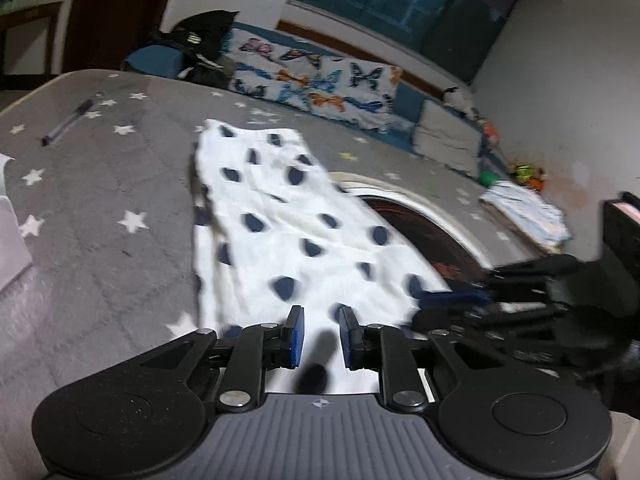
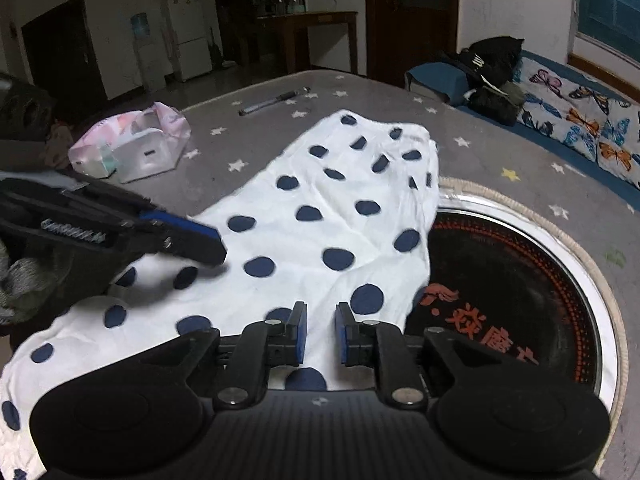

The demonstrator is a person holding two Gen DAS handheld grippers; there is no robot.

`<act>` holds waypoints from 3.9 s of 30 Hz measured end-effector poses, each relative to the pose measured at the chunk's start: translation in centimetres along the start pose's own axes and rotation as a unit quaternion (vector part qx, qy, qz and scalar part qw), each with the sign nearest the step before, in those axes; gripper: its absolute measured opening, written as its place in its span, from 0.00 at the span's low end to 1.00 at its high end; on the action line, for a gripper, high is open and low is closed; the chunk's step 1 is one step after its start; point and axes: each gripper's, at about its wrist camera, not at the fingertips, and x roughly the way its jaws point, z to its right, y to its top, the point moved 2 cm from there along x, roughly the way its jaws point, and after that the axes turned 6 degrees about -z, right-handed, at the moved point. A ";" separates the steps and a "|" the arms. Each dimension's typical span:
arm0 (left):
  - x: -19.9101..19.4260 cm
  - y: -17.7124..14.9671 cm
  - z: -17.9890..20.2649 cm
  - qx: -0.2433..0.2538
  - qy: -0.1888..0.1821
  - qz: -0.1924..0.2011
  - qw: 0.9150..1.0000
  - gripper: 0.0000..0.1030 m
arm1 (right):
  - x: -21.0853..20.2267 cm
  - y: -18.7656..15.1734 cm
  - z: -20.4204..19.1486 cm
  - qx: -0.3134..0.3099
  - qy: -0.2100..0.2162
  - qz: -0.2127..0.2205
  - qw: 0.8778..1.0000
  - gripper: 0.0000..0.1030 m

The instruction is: Fold clothes

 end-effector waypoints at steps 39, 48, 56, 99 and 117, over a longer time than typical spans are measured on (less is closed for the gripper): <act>-0.4 1.5 -1.7 -0.022 -0.008 0.029 0.999 0.23 | 9.1 14.2 9.9 0.055 0.010 0.021 0.998 0.48; -0.4 1.5 -2.4 -0.036 -0.004 0.024 0.999 0.25 | 12.7 15.7 11.0 0.062 0.011 0.020 0.998 0.54; -0.1 1.2 -2.3 -0.036 0.002 0.018 0.999 0.28 | 12.5 15.9 10.6 0.058 0.030 0.019 0.998 0.19; -9.8 -8.5 -0.2 -0.068 0.042 0.050 0.996 0.44 | -12.4 1.3 -7.2 -0.093 0.229 0.075 0.966 0.16; -15.3 -10.2 0.7 -0.050 0.028 0.090 0.994 0.44 | -11.9 -9.7 -15.7 -0.368 0.143 0.014 0.919 0.25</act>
